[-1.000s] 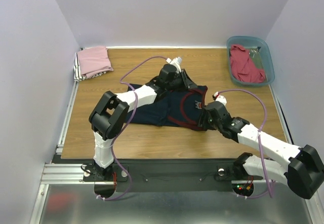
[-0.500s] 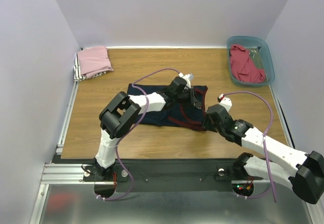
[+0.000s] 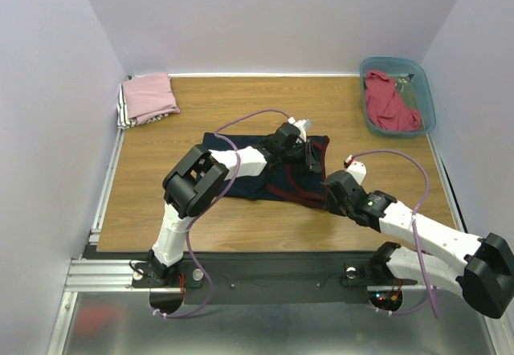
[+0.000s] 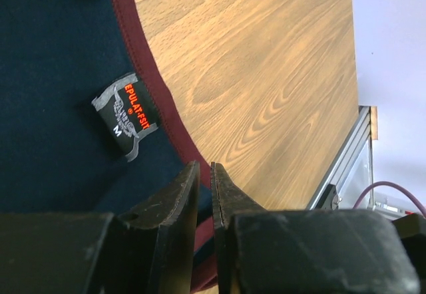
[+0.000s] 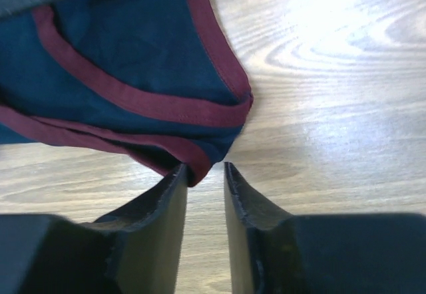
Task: Fold and stack the tank tops
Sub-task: Fold the tank top
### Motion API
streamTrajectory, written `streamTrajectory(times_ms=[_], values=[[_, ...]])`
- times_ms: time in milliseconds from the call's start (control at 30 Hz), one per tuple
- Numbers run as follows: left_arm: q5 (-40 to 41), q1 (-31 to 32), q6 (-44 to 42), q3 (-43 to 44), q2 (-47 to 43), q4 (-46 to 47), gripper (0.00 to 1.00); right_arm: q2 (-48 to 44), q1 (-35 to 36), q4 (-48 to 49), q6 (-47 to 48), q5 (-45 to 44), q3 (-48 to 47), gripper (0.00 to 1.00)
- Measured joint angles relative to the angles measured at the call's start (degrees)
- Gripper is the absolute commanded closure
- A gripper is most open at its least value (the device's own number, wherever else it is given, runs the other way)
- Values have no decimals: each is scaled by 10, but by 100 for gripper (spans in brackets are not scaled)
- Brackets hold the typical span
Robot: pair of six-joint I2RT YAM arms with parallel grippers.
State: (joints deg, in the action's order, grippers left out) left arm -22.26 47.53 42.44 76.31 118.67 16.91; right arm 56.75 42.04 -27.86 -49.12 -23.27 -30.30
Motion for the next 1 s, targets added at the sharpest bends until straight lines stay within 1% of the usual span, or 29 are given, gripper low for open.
streamTrajectory(times_ms=[167,300,400,533,767,1000], values=[[-2,1,-1,11,9,0,76,6,1,-2,-5,0,1,74],[-3,4,-2,16,20,-2,76,12,2,-2,-7,-1,-2,86],[-3,6,-2,17,24,-5,76,35,3,-1,-6,-3,-10,94],[-5,8,-3,17,24,-5,76,53,3,-1,-5,-4,-18,99],[-8,8,-9,17,24,-5,77,63,3,0,7,-31,-59,100],[9,8,-10,17,24,-5,77,113,-19,5,32,-57,-97,100]])
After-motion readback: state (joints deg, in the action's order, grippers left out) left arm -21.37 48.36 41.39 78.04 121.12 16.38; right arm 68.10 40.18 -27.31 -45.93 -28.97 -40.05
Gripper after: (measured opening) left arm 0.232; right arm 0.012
